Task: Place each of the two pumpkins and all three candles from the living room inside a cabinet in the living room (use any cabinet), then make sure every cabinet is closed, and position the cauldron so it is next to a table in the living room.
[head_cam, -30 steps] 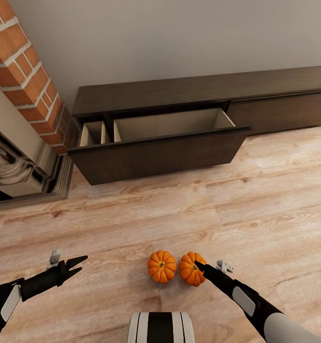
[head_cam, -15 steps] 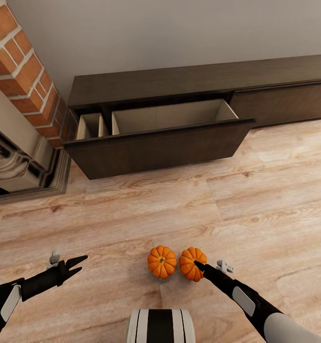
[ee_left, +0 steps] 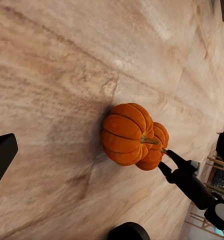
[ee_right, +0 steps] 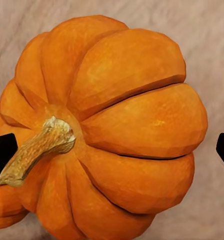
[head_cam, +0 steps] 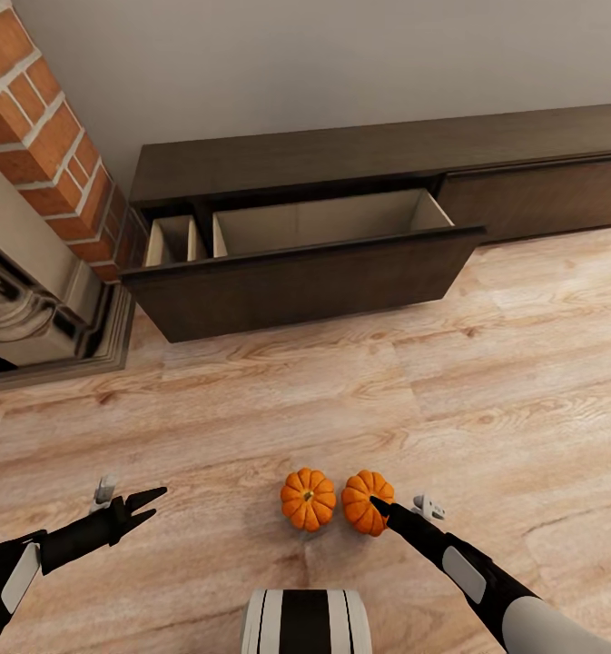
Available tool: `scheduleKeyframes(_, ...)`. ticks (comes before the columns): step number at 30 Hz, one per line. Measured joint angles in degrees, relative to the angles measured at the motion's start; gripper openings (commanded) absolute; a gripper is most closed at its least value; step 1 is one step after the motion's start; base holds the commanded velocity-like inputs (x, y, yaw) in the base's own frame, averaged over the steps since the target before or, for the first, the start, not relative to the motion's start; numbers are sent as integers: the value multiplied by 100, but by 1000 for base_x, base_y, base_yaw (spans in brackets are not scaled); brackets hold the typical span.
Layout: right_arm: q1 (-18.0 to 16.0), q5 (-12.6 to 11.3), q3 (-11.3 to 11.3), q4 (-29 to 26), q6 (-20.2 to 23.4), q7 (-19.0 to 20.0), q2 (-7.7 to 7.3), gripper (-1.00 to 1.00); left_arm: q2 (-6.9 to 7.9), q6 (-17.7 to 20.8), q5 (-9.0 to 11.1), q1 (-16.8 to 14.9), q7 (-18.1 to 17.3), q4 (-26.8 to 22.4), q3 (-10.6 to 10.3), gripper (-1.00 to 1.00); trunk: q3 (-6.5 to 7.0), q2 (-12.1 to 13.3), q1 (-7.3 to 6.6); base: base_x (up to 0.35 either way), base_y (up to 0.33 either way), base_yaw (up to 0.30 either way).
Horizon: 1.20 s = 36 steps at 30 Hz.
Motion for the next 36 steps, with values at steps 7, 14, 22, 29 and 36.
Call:
scheduleKeyframes(7,0,0,-8,0,-20,-37,6,100,-3,-2,0,0,3,-11,8,100,0,0,0,0,0,0)
scheduleKeyframes(14,0,-8,-8,0,-34,-236,7,100,-2,-2,0,0,1,-12,9,100,0,0,0,0,0,0)
scheduleKeyframes(22,0,-7,-8,0,-35,-246,7,100,-3,-9,0,0,2,-12,9,100,0,0,0,0,0,0)
scheduleKeyframes(29,0,-7,-7,0,-35,-245,7,100,1,-4,-1,0,-2,-12,9,100,-21,-1,3,0,0,0)
scheduleKeyframes(36,-4,-39,-19,-20,-33,-215,12,100,0,-4,0,0,-4,-11,9,100,-88,-6,9,0,0,0)
